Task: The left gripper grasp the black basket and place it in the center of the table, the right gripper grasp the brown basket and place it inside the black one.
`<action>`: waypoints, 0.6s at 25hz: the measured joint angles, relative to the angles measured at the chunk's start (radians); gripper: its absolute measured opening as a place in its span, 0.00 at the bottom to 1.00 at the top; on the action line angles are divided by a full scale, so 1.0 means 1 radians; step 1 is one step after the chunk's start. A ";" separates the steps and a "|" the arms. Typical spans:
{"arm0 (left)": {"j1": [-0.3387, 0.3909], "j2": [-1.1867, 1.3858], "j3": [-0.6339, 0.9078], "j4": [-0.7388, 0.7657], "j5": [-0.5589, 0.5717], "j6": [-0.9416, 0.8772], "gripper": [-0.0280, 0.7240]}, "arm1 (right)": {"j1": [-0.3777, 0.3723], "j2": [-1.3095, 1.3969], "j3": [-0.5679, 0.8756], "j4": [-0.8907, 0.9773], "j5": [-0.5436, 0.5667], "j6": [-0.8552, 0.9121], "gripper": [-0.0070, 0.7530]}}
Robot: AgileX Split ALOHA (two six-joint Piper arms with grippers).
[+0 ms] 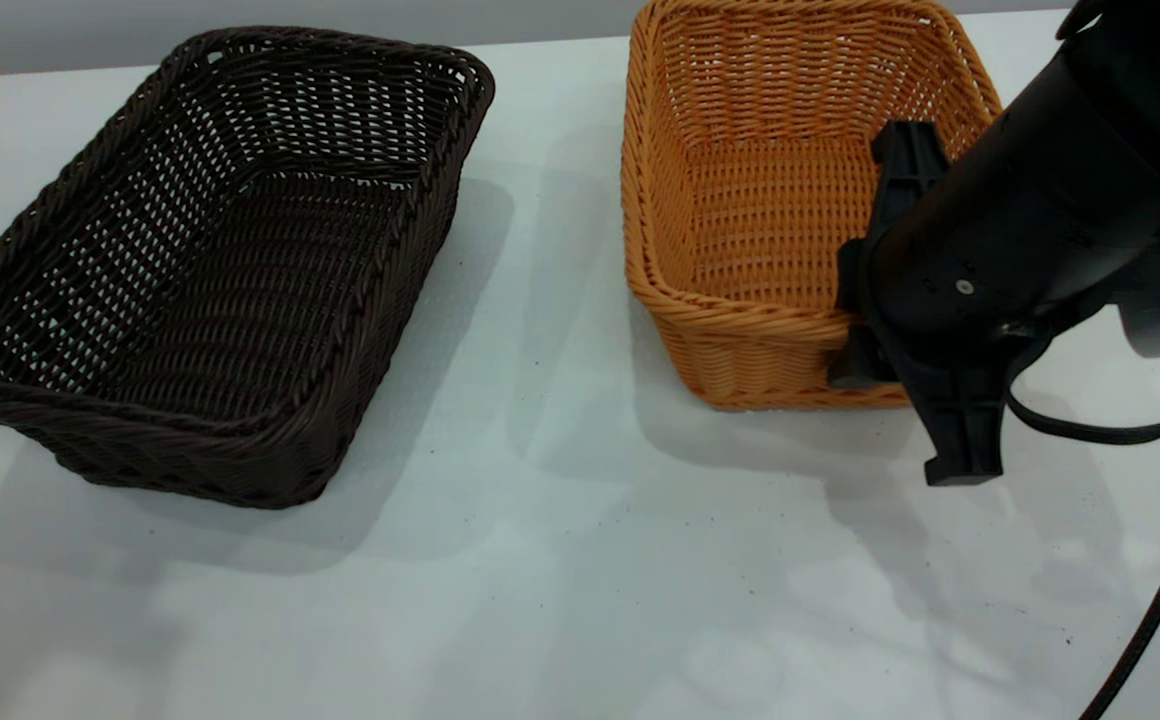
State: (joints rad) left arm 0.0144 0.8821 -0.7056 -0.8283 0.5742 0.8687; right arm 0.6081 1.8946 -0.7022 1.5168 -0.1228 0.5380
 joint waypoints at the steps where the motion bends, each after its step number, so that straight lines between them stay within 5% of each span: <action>1: 0.000 0.000 0.000 0.000 0.007 0.000 0.61 | 0.000 -0.001 -0.001 0.000 0.002 0.000 0.16; 7: 0.000 -0.001 0.000 -0.001 0.080 0.000 0.61 | -0.016 -0.039 -0.001 -0.023 -0.048 -0.051 0.16; 15: 0.000 0.000 0.000 -0.001 0.082 0.000 0.61 | -0.167 -0.179 -0.001 -0.048 -0.020 -0.360 0.16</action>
State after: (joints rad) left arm 0.0144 0.8817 -0.7056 -0.8292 0.6560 0.8687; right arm 0.4416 1.7151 -0.7036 1.4684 -0.1426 0.1781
